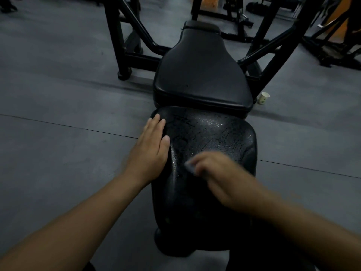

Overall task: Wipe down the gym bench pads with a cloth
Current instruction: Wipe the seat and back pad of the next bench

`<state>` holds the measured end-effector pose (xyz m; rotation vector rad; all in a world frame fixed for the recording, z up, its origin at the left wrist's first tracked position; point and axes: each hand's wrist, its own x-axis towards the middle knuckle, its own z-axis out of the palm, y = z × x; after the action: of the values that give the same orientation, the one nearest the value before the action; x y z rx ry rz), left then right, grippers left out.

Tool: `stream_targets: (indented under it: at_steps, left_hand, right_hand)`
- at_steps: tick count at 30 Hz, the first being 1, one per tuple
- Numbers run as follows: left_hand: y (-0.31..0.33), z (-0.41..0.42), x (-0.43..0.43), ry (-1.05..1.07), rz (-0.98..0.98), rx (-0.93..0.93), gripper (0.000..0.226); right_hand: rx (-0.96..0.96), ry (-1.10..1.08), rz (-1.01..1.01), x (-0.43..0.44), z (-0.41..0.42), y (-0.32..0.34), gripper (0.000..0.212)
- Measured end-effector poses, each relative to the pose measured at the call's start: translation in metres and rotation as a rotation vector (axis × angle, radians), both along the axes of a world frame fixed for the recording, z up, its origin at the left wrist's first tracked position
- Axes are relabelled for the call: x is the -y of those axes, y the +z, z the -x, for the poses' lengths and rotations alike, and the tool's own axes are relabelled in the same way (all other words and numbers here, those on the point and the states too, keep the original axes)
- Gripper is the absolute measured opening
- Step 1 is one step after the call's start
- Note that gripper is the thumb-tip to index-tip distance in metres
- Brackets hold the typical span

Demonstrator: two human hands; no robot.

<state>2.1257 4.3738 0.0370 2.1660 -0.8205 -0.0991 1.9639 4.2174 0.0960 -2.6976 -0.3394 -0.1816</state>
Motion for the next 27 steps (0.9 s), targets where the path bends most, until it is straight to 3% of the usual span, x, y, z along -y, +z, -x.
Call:
stream_targets:
  at_steps: [3,5,10,12,14,17,19,22,24,26,27]
  left_hand:
    - [-0.003,-0.004,-0.002,-0.037,-0.006,0.001,0.057]
    - [-0.004,-0.007,-0.006,-0.064,-0.022,0.016,0.056]
    - [-0.013,-0.002,-0.021,-0.123,0.039,0.035,0.070]
    - [-0.015,-0.001,-0.029,-0.136,0.018,0.072,0.074]
    - [-0.015,-0.001,-0.035,-0.155,-0.006,0.098,0.075]
    - [-0.014,-0.002,-0.040,-0.162,-0.018,0.103,0.075]
    - [-0.011,-0.005,-0.040,-0.133,0.010,0.097,0.070]
    - [0.007,-0.011,-0.035,-0.074,0.149,0.071,0.071]
    - [0.024,-0.010,-0.026,-0.096,0.150,0.105,0.076]
    - [0.033,-0.003,-0.007,-0.159,-0.015,0.150,0.082]
    - [0.034,0.001,0.003,-0.163,-0.112,0.157,0.085]
  right_hand:
    - [0.042,-0.366,0.001,0.033,-0.069,0.004,0.026]
    - [0.034,-0.457,-0.030,0.018,-0.104,0.003,0.023]
    - [-0.136,0.064,0.038,-0.029,-0.022,0.011,0.042]
    - [-0.097,0.059,0.155,-0.003,-0.022,0.011,0.046]
    - [-0.034,-0.124,0.180,0.013,-0.068,0.009,0.043]
    - [-0.052,-0.355,0.028,0.006,-0.139,0.003,0.038]
    - [-0.087,-0.365,-0.094,-0.013,-0.148,0.002,0.044]
    - [-0.193,-0.282,-0.662,-0.026,-0.118,0.011,0.055]
    - [-0.010,-0.443,-0.930,-0.005,-0.104,0.017,0.056]
    - [0.126,-0.659,-0.807,0.023,-0.093,0.022,0.050]
    - [0.093,-0.696,-0.567,0.033,-0.087,0.020,0.045]
